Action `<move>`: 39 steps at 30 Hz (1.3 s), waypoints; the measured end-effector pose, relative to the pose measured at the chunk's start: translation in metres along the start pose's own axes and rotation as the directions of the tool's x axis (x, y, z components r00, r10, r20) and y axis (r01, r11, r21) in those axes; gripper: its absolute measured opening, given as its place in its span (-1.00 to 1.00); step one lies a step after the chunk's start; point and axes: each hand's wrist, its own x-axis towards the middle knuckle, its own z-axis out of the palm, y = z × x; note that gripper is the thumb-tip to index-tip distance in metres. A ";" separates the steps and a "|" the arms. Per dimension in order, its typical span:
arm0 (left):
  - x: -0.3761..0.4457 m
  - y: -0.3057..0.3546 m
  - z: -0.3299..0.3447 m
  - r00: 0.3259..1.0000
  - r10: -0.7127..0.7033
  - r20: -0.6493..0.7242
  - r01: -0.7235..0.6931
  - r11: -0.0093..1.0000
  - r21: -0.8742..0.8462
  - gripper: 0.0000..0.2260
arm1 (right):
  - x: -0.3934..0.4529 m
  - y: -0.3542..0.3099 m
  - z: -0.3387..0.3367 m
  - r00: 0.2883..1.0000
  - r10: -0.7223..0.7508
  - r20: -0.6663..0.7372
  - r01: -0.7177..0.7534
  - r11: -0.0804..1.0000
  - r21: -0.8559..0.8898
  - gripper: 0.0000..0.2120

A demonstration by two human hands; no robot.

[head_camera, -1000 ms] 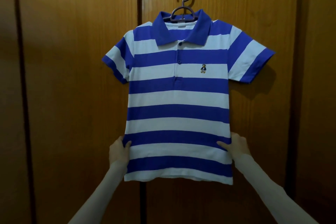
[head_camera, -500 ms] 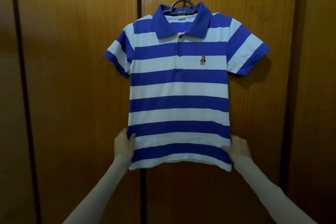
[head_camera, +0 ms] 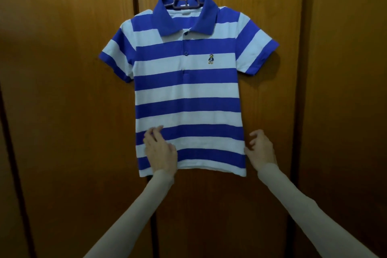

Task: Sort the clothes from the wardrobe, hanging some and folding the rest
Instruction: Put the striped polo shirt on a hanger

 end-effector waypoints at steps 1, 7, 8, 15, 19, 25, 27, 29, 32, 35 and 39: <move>-0.010 0.011 0.004 0.998 0.054 0.029 -0.053 0.998 -0.028 -0.56 | -0.006 0.004 -0.006 1.000 0.011 0.010 -0.012 1.000 0.013 -0.62; -0.088 0.074 0.039 0.920 0.159 0.358 -0.047 0.953 -0.300 -0.59 | -0.047 0.047 -0.065 0.987 0.083 0.140 -0.085 0.996 0.006 -0.67; -0.105 0.084 0.046 0.893 0.180 0.413 -0.032 0.940 -0.341 -0.59 | -0.056 0.058 -0.078 0.981 0.104 0.163 -0.104 0.995 -0.006 -0.68; -0.248 0.145 0.080 0.621 0.297 0.725 0.135 0.871 -0.473 -0.62 | -0.131 0.144 -0.179 0.903 0.355 0.241 -0.330 0.934 -0.137 -0.71; -0.331 0.177 0.094 0.416 0.353 0.838 0.251 0.841 -0.479 -0.63 | -0.184 0.193 -0.230 0.833 0.532 0.151 -0.505 0.843 -0.185 -0.75; -0.437 0.231 0.111 0.092 0.459 0.884 0.338 0.820 -0.461 -0.69 | -0.259 0.256 -0.300 0.677 0.735 -0.040 -0.726 0.659 -0.198 -0.75; -0.467 0.253 0.116 -0.007 0.492 0.871 0.354 0.816 -0.458 -0.69 | -0.280 0.273 -0.326 0.625 0.773 -0.111 -0.777 0.602 -0.182 -0.71; -0.494 0.277 0.123 -0.089 0.514 0.853 0.353 0.817 -0.456 -0.69 | -0.296 0.286 -0.354 0.578 0.800 -0.160 -0.815 0.557 -0.159 -0.70; -0.531 0.318 0.139 -0.171 0.549 0.818 0.385 0.802 -0.457 -0.72 | -0.306 0.306 -0.394 0.529 0.812 -0.247 -0.849 0.504 -0.160 -0.72; -0.562 0.361 0.159 -0.263 0.587 0.766 0.383 0.792 -0.475 -0.73 | -0.307 0.330 -0.432 0.476 0.815 -0.330 -0.879 0.459 -0.133 -0.75; -0.603 0.412 0.187 -0.351 0.617 0.705 0.416 0.777 -0.473 -0.76 | -0.307 0.365 -0.477 0.403 0.820 -0.406 -0.911 0.400 -0.096 -0.74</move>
